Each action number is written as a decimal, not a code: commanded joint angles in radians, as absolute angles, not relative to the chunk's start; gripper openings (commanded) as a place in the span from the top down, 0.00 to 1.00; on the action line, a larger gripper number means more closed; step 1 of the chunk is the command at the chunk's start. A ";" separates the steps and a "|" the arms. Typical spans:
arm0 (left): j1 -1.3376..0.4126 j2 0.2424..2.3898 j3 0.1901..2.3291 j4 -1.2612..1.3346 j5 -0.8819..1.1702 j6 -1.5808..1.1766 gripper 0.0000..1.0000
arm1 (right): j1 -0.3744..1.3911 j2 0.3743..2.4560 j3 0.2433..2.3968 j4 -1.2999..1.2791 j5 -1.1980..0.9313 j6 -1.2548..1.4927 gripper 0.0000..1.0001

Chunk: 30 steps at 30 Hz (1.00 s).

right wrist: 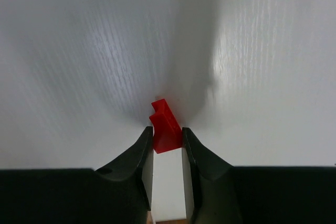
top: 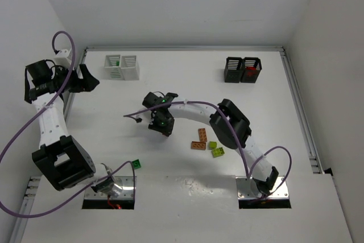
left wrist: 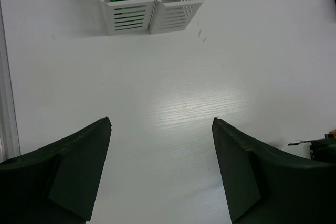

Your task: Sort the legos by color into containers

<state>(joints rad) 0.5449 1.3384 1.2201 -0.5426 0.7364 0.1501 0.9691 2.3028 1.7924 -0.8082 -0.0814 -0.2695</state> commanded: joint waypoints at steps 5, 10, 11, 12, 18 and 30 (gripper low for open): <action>0.478 1.269 1.204 -0.526 0.720 0.251 0.15 | 0.835 1.982 1.688 -0.772 -0.080 -0.183 0.94; 0.185 1.284 1.284 -0.624 0.465 0.317 0.12 | 0.617 1.901 1.722 -0.784 -0.069 -0.144 0.94; 0.148 1.304 1.308 -0.659 0.465 0.318 0.11 | 0.579 1.901 1.745 -0.799 -0.069 -0.144 0.94; 0.115 1.351 1.330 -0.731 0.474 0.328 0.11 | 0.542 1.901 1.770 -0.816 -0.078 -0.135 0.95; -0.133 1.443 1.370 -0.873 0.480 0.405 0.11 | 0.278 1.919 1.919 -0.870 -0.032 -0.146 0.95; -0.241 1.327 1.203 -0.857 0.439 0.474 0.11 | -0.050 2.164 2.206 -0.933 0.000 -0.164 0.95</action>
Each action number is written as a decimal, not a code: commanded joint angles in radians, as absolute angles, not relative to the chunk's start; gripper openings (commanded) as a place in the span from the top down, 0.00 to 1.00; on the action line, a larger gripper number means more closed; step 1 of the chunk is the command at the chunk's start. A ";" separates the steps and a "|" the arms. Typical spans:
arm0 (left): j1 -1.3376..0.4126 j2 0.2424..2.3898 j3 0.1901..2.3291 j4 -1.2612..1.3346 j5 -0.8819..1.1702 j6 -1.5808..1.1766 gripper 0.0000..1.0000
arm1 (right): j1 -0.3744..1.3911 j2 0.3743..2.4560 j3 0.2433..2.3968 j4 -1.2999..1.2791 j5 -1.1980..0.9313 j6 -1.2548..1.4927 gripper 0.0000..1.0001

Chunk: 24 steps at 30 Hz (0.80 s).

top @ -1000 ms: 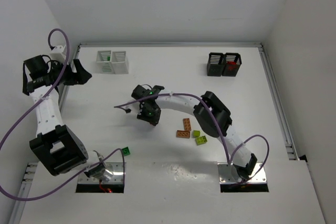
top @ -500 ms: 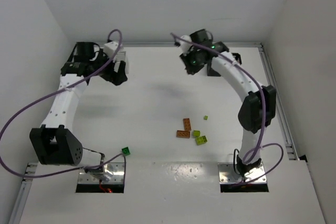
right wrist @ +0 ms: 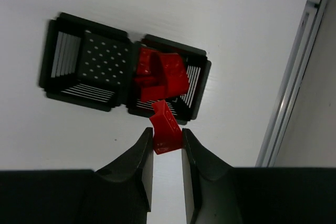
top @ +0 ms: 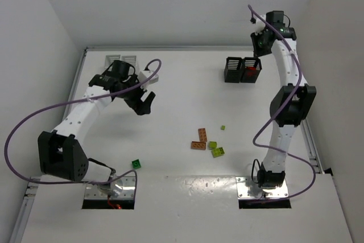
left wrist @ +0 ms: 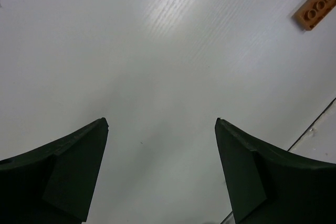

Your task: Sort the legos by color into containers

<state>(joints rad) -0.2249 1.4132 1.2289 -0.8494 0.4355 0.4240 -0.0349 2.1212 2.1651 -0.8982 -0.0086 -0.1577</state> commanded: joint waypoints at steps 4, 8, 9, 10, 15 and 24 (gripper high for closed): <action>-0.241 1.266 1.161 -0.882 0.430 0.543 0.10 | -0.083 2.204 2.227 -0.933 -0.023 -0.153 0.95; -0.241 1.252 1.152 -0.946 0.430 0.577 0.08 | -0.092 2.243 2.249 -0.922 -0.034 -0.153 0.95; -0.241 1.243 1.141 -0.946 0.430 0.577 0.08 | -0.092 2.252 2.261 -0.922 -0.034 -0.153 0.95; -0.241 1.243 1.129 -0.946 0.430 0.577 0.08 | -0.092 2.252 2.261 -0.922 -0.044 -0.153 0.95; -0.241 1.223 1.108 -0.971 0.400 0.613 0.06 | -0.092 2.284 2.270 -0.922 -0.044 -0.144 0.92; -0.210 1.114 1.032 -1.081 0.416 0.804 0.00 | -0.092 2.304 2.279 -0.922 -0.035 -0.144 0.66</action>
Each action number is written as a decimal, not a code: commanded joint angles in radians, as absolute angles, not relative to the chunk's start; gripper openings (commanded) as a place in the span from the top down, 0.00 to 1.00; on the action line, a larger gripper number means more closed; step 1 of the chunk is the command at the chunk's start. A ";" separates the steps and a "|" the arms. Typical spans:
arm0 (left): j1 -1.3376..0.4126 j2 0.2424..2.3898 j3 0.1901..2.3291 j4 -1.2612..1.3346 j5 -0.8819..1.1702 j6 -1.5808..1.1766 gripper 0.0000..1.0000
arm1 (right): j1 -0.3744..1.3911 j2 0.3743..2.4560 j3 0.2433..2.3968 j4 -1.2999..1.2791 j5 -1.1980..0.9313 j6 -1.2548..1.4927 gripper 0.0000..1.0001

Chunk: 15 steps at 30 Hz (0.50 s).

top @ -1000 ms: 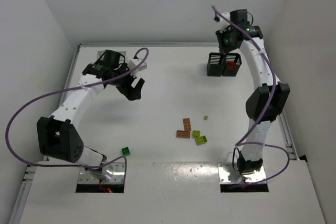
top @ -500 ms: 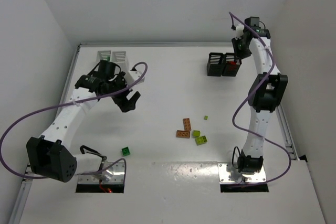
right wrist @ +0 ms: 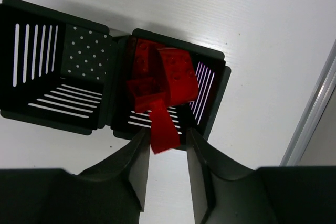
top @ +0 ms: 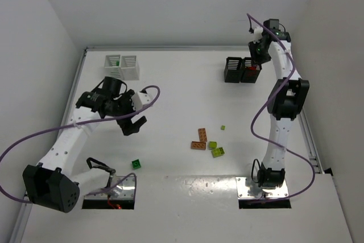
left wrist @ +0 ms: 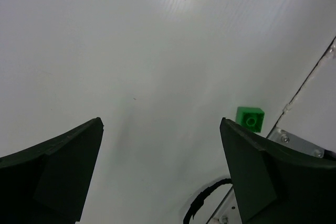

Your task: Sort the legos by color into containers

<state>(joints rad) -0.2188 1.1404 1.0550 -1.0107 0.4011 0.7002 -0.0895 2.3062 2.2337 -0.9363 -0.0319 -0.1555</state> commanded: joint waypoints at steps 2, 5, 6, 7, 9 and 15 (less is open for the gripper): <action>-0.210 1.114 1.022 -1.127 0.404 0.866 0.00 | -0.092 2.304 2.279 -0.922 -0.035 -0.144 0.62; -0.210 1.114 0.979 -1.192 0.356 0.929 0.00 | -0.092 2.304 2.289 -0.922 -0.026 -0.144 0.57; -0.210 1.114 0.967 -1.206 0.326 0.942 0.00 | -0.092 2.304 2.289 -0.922 -0.026 -0.144 0.56; -0.210 1.102 0.954 -1.206 0.312 0.951 0.00 | -0.092 2.293 2.289 -0.922 -0.026 -0.144 0.56; -0.222 1.092 0.920 -1.218 0.276 0.971 0.00 | -0.092 2.284 2.289 -0.922 -0.040 -0.144 0.56; -0.340 1.081 0.824 -1.209 0.177 0.948 0.00 | -0.074 2.188 2.208 -0.933 -0.095 -0.114 0.56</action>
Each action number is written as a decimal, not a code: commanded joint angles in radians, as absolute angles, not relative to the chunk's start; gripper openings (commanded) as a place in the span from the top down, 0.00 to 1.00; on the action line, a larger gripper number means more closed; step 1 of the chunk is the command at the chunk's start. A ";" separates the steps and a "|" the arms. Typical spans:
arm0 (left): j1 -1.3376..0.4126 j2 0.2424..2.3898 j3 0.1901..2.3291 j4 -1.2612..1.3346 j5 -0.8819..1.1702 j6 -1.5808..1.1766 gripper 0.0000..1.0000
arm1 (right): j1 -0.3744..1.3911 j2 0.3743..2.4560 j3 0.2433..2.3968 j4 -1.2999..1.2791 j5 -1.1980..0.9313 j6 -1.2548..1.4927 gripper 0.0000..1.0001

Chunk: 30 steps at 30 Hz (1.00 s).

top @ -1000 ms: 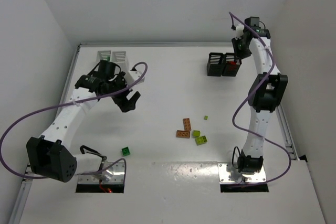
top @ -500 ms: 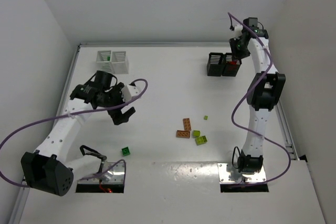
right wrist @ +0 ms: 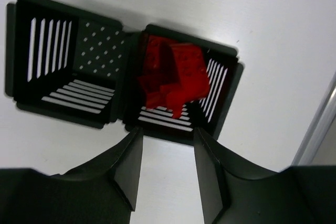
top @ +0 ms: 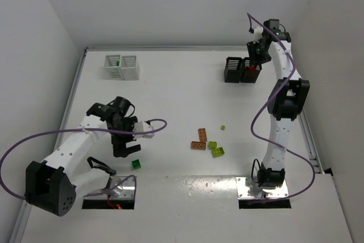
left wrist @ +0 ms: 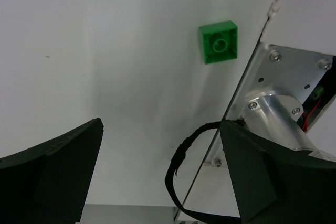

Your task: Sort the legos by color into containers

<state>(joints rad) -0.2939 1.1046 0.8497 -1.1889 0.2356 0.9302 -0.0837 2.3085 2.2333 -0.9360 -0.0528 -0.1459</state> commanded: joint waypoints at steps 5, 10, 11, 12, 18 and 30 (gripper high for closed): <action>-0.429 1.101 0.824 -1.167 0.235 0.838 0.00 | -0.063 2.138 2.116 -0.933 -0.216 -0.069 0.51; -0.578 1.155 0.792 -1.063 0.195 0.649 0.00 | -0.031 2.095 2.060 -0.920 -0.225 -0.048 0.46; -0.598 1.155 0.792 -1.051 0.180 0.622 0.00 | -0.020 2.095 2.060 -0.920 -0.225 -0.048 0.46; -0.638 1.178 0.782 -1.051 0.169 0.603 0.00 | -0.020 2.085 2.060 -0.920 -0.225 -0.048 0.46; -0.715 1.246 0.782 -1.040 0.126 0.555 0.00 | -0.011 2.066 2.060 -0.934 -0.216 -0.048 0.45; -0.816 1.381 0.782 -1.031 0.029 0.454 0.00 | -0.011 2.066 2.042 -0.934 -0.196 -0.057 0.45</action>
